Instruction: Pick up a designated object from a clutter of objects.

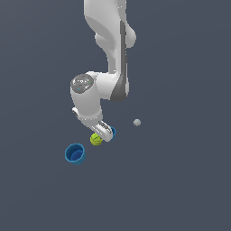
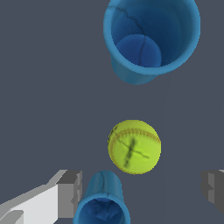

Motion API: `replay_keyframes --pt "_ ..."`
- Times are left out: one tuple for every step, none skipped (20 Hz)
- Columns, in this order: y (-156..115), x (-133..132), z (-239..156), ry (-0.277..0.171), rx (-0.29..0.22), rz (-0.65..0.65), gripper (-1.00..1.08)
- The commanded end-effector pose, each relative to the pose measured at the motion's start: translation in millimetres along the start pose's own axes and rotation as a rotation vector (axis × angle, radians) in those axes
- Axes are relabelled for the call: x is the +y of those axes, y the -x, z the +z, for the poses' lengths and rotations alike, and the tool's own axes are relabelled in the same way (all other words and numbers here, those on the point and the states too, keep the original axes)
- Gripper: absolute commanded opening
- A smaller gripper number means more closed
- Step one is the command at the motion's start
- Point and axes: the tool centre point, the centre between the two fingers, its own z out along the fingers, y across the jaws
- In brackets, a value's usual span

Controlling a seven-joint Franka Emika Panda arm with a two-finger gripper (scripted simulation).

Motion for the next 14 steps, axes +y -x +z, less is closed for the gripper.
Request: replay_keyframes --pt "-2 4 11 0.002 0.004 0.037 1.0" --pt "-2 5 14 0.002 0.005 0.047 1.0" --pt "-2 6 17 0.003 0.006 0.055 1.0" --pt "-2 7 19 0.003 0.006 0.061 1.0" --pt "-2 7 20 0.004 0.007 0.065 1.0" --pt "-3 8 21 0.004 0.007 0.068 1.0" --pt "-3 8 21 0.004 0.007 0.069 1.0" --pt "-2 7 20 0.004 0.006 0.064 1.0" --pt "-2 7 20 0.004 0.006 0.064 1.0" --pt "-2 7 21 0.004 0.006 0.064 1.0" --pt "-2 8 23 0.004 0.006 0.064 1.0" --pt "-2 8 25 0.004 0.006 0.064 1.0" --pt "-2 8 28 0.004 0.006 0.064 1.0" --pt "-2 8 32 0.004 0.006 0.065 1.0"
